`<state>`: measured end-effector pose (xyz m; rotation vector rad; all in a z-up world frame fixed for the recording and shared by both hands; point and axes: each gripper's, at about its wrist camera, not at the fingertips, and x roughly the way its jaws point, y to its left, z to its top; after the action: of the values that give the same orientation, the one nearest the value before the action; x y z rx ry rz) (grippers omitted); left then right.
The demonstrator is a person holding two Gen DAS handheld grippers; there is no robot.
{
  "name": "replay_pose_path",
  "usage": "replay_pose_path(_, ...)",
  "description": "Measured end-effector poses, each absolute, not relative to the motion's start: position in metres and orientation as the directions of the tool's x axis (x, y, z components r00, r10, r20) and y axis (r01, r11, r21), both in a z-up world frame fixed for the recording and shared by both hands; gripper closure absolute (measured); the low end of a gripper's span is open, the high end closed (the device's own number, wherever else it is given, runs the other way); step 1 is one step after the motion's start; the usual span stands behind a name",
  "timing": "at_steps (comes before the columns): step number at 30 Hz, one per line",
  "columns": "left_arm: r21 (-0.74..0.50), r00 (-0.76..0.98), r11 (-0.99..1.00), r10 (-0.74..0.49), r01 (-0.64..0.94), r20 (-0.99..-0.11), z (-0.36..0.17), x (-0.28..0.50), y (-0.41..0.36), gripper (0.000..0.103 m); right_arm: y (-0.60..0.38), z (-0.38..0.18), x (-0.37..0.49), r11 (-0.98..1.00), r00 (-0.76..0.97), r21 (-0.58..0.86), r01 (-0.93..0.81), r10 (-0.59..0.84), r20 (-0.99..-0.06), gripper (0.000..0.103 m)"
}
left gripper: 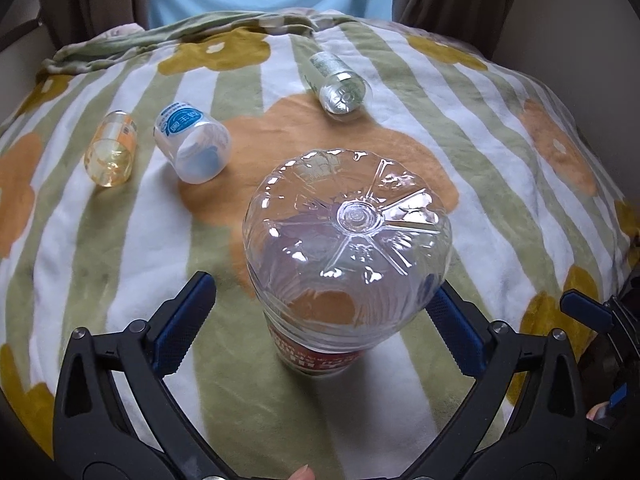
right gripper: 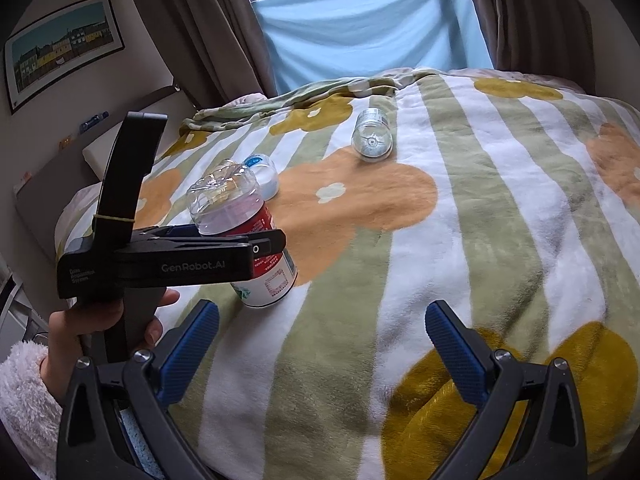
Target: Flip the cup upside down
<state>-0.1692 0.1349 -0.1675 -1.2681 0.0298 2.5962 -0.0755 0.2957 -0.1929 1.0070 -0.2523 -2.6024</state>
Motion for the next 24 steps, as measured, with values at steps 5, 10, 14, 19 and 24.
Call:
replay_pose_path(5,-0.113,-0.589,-0.962,0.243,-0.249,-0.771,-0.156,-0.157,0.127,0.000,0.293,-0.180,-0.065,-0.937,-0.712,0.261,0.232,-0.347,-0.611,0.000)
replay_pose_path(10,-0.163,-0.643,-0.955,0.288,-0.247,-0.710,-0.117,-0.129,0.095,0.000,0.287,-0.149,-0.051,-0.948,-0.755,0.221,0.231,-0.318,-0.573,0.000)
replay_pose_path(14,-0.142,-0.739,-0.958,0.282,-0.248,-0.612,-0.071,-0.097,0.065,0.000,0.271,-0.114,-0.035,-0.965,-0.822,0.149,0.216,-0.262,-0.505,0.000)
replay_pose_path(19,-0.129,-0.832,-0.960,0.279,-0.247,-0.480,-0.032,-0.053,0.028,0.000,0.247,-0.075,-0.016,-0.985,-0.905,0.068,0.158,-0.172,-0.388,0.000)
replay_pose_path(24,-0.096,-0.893,-0.972,0.234,-0.213,-0.384,-0.021,-0.020,0.002,0.000,0.228,-0.055,0.003,-0.998,-0.957,0.004,0.059,-0.058,-0.284,0.000)
